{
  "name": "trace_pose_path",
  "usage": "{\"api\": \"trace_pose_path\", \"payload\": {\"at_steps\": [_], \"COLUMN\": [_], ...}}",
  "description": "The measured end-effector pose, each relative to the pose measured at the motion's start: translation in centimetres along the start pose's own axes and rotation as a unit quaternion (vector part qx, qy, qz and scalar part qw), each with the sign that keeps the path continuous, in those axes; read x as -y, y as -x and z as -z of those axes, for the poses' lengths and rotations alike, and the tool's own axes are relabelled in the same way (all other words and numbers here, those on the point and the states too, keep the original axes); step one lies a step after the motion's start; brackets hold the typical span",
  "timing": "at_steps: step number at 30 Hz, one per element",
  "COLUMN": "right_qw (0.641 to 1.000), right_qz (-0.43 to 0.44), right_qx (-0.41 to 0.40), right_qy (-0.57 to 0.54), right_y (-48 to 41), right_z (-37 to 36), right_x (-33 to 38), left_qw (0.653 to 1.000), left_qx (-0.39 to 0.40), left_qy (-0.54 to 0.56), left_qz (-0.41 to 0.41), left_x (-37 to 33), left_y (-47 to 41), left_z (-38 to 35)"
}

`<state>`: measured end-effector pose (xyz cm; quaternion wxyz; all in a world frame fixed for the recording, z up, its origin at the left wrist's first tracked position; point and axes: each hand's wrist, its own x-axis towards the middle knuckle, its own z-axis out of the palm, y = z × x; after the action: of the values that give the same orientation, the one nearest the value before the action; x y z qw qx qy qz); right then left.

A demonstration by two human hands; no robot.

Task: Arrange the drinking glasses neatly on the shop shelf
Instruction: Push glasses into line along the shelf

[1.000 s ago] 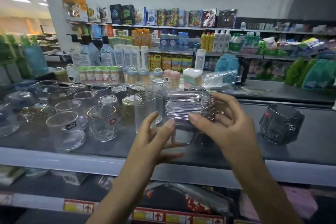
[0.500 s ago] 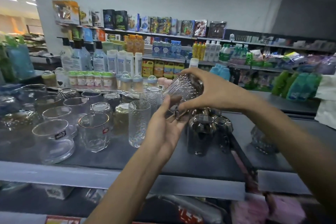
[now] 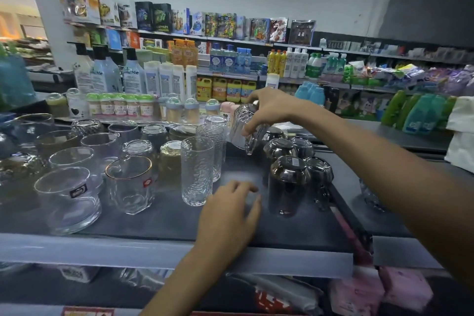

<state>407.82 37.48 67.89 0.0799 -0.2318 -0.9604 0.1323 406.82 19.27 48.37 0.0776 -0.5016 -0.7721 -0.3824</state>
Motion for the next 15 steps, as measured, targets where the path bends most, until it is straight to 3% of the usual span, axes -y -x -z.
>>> {"api": "trace_pose_path", "payload": {"at_steps": [4,15], "right_qw": [0.997,0.986], "right_qz": [0.001,-0.018], "right_qx": [0.026,0.051], "right_qy": [0.076,0.158], "right_y": [-2.1,-4.9], "right_z": [-2.2,-7.2], "right_x": [0.4,-0.9], "left_qw": [0.982,0.978], "left_qx": [0.051,0.04], "left_qy": [-0.177,-0.203], "left_qz": [-0.048,-0.036], "left_x": [0.6,0.4], "left_y": [1.0,1.7], "left_z": [-0.7,-0.9]}}
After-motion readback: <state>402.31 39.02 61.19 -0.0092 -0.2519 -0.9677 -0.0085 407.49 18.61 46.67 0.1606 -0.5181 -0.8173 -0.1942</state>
